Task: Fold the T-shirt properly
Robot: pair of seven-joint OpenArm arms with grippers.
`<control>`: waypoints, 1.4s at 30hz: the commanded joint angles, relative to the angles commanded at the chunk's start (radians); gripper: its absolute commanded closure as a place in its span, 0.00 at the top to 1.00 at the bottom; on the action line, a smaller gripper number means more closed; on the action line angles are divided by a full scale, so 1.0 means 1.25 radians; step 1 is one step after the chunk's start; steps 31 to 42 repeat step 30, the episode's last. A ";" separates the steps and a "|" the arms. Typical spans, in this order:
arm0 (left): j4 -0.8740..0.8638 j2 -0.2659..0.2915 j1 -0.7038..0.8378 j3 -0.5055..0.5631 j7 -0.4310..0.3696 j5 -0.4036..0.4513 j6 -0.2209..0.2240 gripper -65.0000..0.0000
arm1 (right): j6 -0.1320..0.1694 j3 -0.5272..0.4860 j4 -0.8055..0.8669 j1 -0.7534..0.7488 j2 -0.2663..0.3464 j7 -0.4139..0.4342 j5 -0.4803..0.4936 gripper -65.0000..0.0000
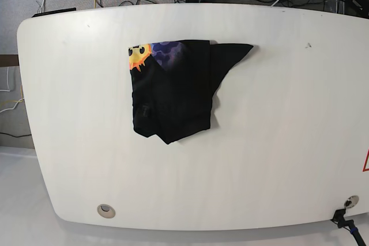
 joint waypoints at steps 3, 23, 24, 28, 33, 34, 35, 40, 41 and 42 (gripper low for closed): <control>-0.128 -0.001 -0.095 0.000 0.000 0.001 0.000 0.15 | 0.000 -0.007 -0.139 0.081 0.004 0.000 -0.012 0.22; -0.951 -0.029 -0.571 0.063 0.000 0.129 0.226 0.16 | -0.096 -0.005 -0.805 0.480 0.007 0.049 -0.158 0.22; -0.982 -0.029 -0.589 0.063 -0.004 0.135 0.263 0.18 | -0.101 -0.005 -0.840 0.502 0.007 0.050 -0.158 0.22; -1.026 -0.020 -0.624 0.063 0.000 0.153 0.371 0.21 | -0.102 -0.006 -0.919 0.560 0.007 0.050 -0.158 0.22; -1.027 -0.009 -0.627 0.063 0.000 0.163 0.428 0.21 | -0.102 -0.006 -0.956 0.583 0.007 0.050 -0.158 0.22; -1.027 -0.009 -0.627 0.063 0.000 0.163 0.428 0.21 | -0.102 -0.006 -0.956 0.583 0.007 0.050 -0.158 0.22; -1.027 -0.009 -0.627 0.063 0.000 0.163 0.428 0.21 | -0.102 -0.006 -0.956 0.583 0.007 0.050 -0.158 0.22; -1.027 -0.009 -0.627 0.063 0.000 0.163 0.428 0.21 | -0.102 -0.006 -0.956 0.583 0.007 0.050 -0.158 0.22; -1.027 -0.009 -0.627 0.063 0.000 0.163 0.428 0.21 | -0.102 -0.006 -0.956 0.583 0.007 0.050 -0.158 0.22; -1.027 -0.009 -0.627 0.063 0.000 0.163 0.428 0.21 | -0.102 -0.006 -0.956 0.583 0.007 0.050 -0.158 0.22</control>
